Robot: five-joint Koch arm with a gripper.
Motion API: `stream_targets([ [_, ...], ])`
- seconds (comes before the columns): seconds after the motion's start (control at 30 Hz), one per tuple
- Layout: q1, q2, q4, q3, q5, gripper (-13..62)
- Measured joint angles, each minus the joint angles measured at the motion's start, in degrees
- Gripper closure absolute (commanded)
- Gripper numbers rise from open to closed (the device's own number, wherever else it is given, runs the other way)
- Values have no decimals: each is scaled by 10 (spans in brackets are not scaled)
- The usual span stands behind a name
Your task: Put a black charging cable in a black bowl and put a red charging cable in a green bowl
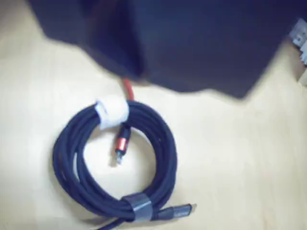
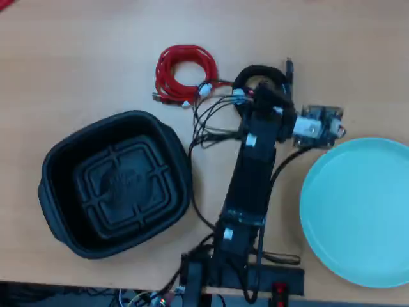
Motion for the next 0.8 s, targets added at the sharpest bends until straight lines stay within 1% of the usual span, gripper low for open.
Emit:
stream_targets([
  [0.2, -2, -17, 2, 54, 6, 555],
  [0.27, 1, -70, 0, 53, 6, 556],
  [0.4, 8, -212, -11, 56, 5, 556],
  [0.47, 10, -244, -11, 55, 5, 557],
  [0.8, 2, -250, -11, 63, 5, 537],
])
